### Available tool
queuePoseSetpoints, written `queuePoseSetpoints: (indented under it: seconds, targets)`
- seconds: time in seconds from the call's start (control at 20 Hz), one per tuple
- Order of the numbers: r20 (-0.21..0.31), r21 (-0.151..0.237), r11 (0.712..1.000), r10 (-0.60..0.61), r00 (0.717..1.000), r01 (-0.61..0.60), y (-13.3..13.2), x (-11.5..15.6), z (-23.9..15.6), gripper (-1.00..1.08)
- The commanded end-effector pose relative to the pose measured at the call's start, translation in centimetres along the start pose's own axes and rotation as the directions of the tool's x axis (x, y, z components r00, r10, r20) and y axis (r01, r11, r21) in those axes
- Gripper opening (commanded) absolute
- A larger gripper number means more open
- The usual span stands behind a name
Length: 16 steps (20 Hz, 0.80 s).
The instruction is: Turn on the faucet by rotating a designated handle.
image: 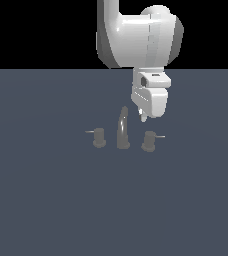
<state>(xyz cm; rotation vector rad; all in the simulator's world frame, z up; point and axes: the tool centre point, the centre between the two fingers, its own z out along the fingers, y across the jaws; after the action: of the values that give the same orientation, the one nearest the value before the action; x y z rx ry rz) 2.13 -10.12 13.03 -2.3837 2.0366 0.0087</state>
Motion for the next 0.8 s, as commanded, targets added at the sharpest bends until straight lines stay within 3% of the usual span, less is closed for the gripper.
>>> queuePoseSetpoints:
  seconds: [0.0, 0.4, 0.75]
  targets:
    - [-0.004, 0.0, 0.997, 0.074, 0.997, -0.074, -0.4, 1.7, 1.7, -1.0]
    - [-0.009, 0.001, 0.971, 0.238, 0.971, -0.238, -0.9, 5.6, 5.4, -1.0]
    - [-0.009, 0.001, 0.955, 0.295, 0.955, -0.295, -0.9, 7.0, 6.6, -1.0]
